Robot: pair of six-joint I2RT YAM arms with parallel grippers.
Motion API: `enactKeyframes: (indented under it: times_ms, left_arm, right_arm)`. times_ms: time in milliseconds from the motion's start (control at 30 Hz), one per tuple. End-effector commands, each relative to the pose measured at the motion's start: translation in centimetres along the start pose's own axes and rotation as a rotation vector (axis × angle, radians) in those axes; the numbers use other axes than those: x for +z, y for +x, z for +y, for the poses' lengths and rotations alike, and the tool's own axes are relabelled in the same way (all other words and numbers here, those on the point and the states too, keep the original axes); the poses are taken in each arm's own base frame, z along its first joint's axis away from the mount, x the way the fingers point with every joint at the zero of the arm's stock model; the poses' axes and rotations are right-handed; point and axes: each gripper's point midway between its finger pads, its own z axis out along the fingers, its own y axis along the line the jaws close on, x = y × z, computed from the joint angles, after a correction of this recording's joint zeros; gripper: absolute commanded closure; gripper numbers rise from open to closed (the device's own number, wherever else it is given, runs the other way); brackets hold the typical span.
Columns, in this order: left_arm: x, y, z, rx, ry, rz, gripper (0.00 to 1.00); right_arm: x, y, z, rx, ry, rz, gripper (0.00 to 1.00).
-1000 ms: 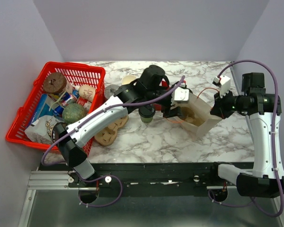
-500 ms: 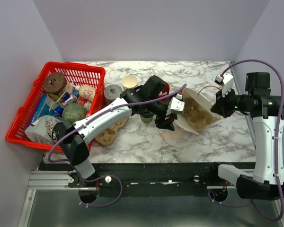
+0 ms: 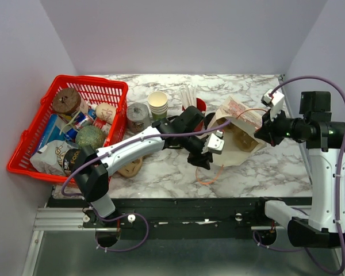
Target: Pack the takeout coffee
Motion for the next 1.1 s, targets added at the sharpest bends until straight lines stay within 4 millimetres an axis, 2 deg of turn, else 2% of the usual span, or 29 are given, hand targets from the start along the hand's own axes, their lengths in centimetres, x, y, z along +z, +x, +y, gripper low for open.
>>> enactKeyframes:
  times_ms: [0,133,167,367,400,500,567,767,867,900,933,967,1000,1033,1067]
  left_arm:
    - [-0.9,-3.4,0.6,0.070,-0.043,-0.072,0.63]
    - [-2.5,-6.9,0.9,0.087,-0.065,-0.151,0.72]
    - [-3.2,-8.4,0.9,0.064,-0.069,-0.180,0.73]
    - [-5.7,-13.9,0.9,0.046,-0.086,-0.319,0.84]
    - [-5.9,-14.5,1.0,0.042,-0.091,-0.338,0.84]
    - [-5.6,-14.8,1.3,0.020,-0.078,-0.348,0.85]
    - [-5.5,-15.2,1.5,0.003,-0.071,-0.360,0.85]
    - [-6.1,-18.4,2.0,-0.052,-0.053,-0.450,0.87]
    - [-6.0,-19.0,2.6,-0.055,-0.055,-0.462,0.86]
    - [-5.8,-18.9,3.1,-0.067,-0.064,-0.454,0.82]
    - [-5.9,-19.1,3.3,-0.062,-0.080,-0.456,0.60]
    - [-6.2,-19.5,3.7,-0.056,-0.100,-0.463,0.51]
    - [-7.0,-20.3,3.9,-0.027,-0.125,-0.486,0.46]
    - [-7.7,-20.7,4.3,-0.011,-0.156,-0.502,0.38]
    - [-8.4,-21.2,4.5,0.005,-0.183,-0.517,0.35]
  right_arm:
    - [-0.7,1.8,2.4,0.107,-0.067,0.076,0.99]
    - [-0.4,1.8,1.6,0.131,-0.054,0.099,0.99]
    - [-0.2,1.8,1.4,0.140,-0.057,0.108,0.99]
    - [-0.8,0.8,0.3,0.131,-0.014,0.127,1.00]
    - [-0.8,1.0,0.0,0.126,-0.013,0.142,0.98]
    - [-0.8,1.5,-0.7,0.108,0.023,0.167,0.91]
    - [-0.5,2.2,-1.2,0.117,0.044,0.192,0.91]
    - [-0.4,2.4,-1.5,0.144,0.049,0.212,0.87]
    - [-0.3,3.3,-1.9,0.148,0.072,0.247,0.70]
    - [-0.3,3.5,-2.2,0.150,0.088,0.251,0.51]
    - [-0.5,3.5,-2.7,0.152,0.127,0.257,0.44]
    - [-0.9,3.2,-3.0,0.142,0.151,0.245,0.37]
    - [-1.2,2.5,-3.5,0.127,0.183,0.221,0.23]
    - [-2.1,1.5,-4.2,0.118,0.241,0.196,0.16]
    - [-2.8,0.6,-4.6,0.109,0.276,0.175,0.06]
